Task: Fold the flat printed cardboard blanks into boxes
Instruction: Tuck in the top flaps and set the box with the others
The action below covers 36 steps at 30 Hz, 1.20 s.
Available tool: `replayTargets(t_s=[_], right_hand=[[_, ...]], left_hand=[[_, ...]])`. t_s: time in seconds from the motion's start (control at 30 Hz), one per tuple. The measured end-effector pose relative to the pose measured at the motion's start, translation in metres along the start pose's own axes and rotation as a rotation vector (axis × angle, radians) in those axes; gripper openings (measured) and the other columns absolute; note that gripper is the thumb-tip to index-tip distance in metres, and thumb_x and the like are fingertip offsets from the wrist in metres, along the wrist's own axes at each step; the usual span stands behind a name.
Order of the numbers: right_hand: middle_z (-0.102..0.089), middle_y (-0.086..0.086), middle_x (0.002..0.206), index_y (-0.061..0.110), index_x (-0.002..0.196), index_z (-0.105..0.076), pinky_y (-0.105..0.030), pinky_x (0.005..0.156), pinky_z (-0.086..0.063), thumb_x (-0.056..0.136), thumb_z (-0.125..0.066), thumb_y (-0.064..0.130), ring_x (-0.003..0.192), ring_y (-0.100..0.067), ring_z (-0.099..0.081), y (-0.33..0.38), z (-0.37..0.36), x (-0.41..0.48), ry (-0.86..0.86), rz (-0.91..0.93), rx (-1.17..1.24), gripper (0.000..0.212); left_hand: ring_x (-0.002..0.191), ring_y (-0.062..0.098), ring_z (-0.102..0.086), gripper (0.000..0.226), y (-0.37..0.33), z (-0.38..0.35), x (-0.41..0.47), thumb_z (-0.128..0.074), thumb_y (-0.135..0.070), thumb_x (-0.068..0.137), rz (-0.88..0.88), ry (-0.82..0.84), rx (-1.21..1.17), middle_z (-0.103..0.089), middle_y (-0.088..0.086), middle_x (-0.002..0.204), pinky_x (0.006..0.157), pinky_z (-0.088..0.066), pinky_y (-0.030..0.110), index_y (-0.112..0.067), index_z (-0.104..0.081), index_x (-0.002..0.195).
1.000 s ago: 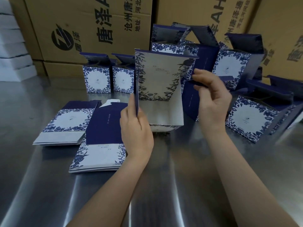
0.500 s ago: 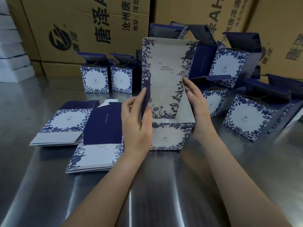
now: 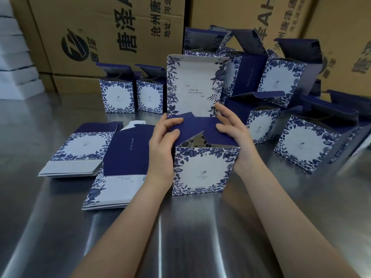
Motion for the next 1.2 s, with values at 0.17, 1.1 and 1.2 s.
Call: replayTargets(t_s=[0.17,1.1,1.2], right_hand=[[-0.060,0.007,0.128,0.026,0.118,-0.066,-0.027,0.068,-0.058,0.088,-0.045,-0.014,0.113,-0.023,-0.066,-0.001,0.003,0.002,-0.067,-0.038,0.003,0.054],[-0.067,0.002,0.076,0.024,0.075,-0.070,-0.024,0.058,-0.049,0.084,-0.059,0.012,0.066,-0.013,-0.061,-0.004,0.010,0.000,-0.093,-0.026,-0.168,0.018],[-0.068,0.002,0.080,0.025,0.077,-0.069,-0.027,0.060,-0.050,0.081,-0.059,0.016,0.069,-0.014,-0.062,-0.005,0.010,0.000,-0.047,-0.045,-0.168,0.014]], left_hand=[[0.117,-0.013,-0.051,0.026,0.003,0.001,0.004,-0.051,-0.018,0.068,0.028,0.006,-0.005,-0.060,-0.030,0.112,0.096,-0.043,0.030,-0.031,-0.073,0.070],[0.072,0.006,-0.052,0.013,-0.007,0.008,0.015,-0.053,-0.025,0.073,0.034,0.061,0.307,-0.060,-0.014,0.073,0.069,-0.040,0.026,-0.021,-0.064,0.080],[0.075,0.007,-0.053,0.015,-0.008,0.009,0.014,-0.052,-0.026,0.075,0.019,0.067,0.318,-0.060,-0.012,0.076,0.069,-0.039,0.025,-0.021,-0.064,0.082]])
Point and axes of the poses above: each hand's wrist, its own x-axis towards the middle knuckle, its own z-axis out of the back of the hand, y = z × x, the point moved 9 cm from there along x, towards the middle knuckle
